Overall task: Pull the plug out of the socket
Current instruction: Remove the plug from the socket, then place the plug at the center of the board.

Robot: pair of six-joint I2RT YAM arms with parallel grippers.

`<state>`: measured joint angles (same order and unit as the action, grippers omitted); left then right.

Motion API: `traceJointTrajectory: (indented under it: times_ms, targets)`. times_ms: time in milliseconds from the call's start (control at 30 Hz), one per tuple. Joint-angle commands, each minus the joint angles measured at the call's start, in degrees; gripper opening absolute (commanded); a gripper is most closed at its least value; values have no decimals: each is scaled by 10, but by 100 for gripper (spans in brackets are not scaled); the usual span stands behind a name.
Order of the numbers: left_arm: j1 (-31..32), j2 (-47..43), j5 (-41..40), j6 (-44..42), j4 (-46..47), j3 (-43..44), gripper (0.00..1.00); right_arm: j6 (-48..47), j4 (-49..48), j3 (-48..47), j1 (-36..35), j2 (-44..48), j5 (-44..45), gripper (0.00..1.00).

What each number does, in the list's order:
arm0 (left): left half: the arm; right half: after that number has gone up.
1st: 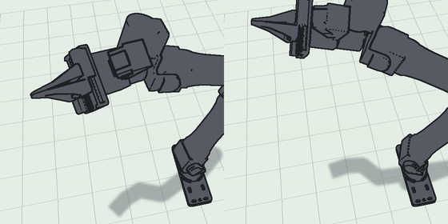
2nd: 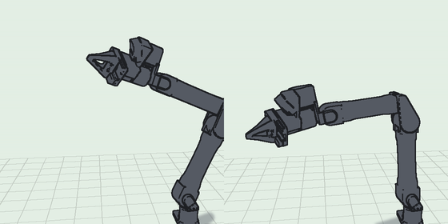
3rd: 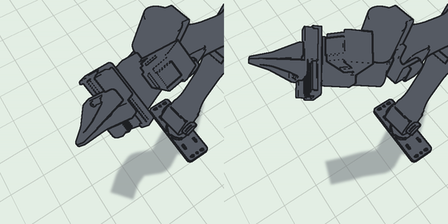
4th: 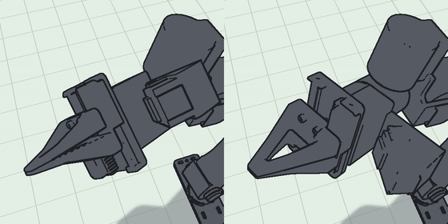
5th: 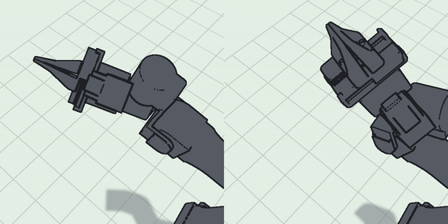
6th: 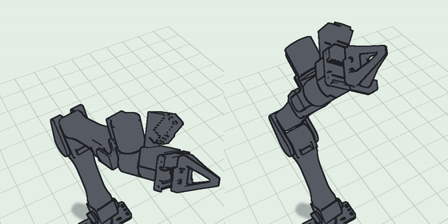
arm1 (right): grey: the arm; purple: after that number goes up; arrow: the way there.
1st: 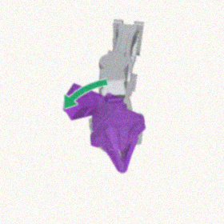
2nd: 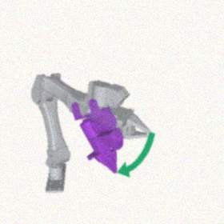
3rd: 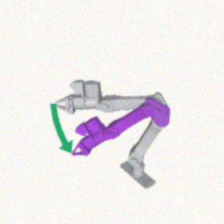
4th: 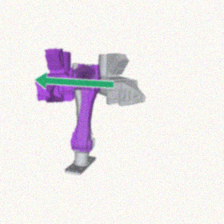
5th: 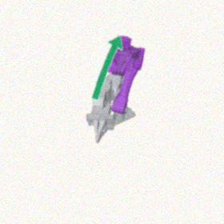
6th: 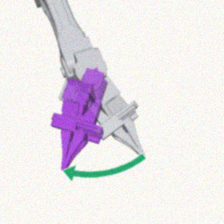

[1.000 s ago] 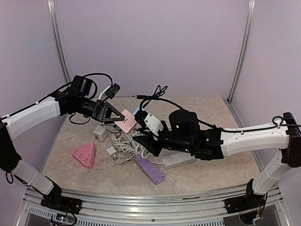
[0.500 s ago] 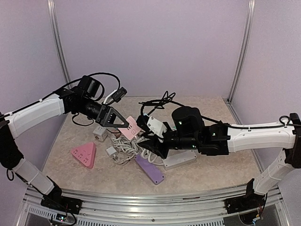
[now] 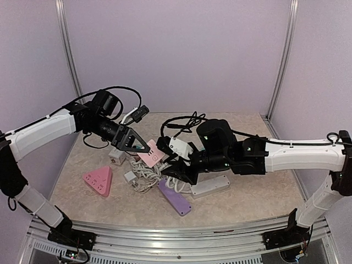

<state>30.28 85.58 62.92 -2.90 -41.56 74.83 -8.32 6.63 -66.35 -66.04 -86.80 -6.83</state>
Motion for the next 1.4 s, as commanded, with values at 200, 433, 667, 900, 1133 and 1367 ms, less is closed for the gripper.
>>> traceJointTrajectory:
  times_ms: [200, 433, 667, 900, 1133, 1367]
  targets:
    - [-65, -24, -43, -29, 56, 6, 0, -16, 70, -21, -27, -15, -98, 2]
    - [-68, -23, -34, -25, 62, 5, 0, -6, 32, -5, -28, 2, -42, 1]
    - [-96, -46, -63, 18, 115, -12, 0, 35, 12, -4, -16, 5, 106, 1]
    - [-127, -89, -53, 62, 179, -40, 0, 127, 0, 10, 63, 4, 170, 1]
    - [-123, -81, -18, 56, 164, -56, 0, 200, -18, 42, 157, -14, 179, 1]
    - [-111, -104, -38, 48, 156, -61, 0, 259, -77, 96, 227, -34, 143, 1]
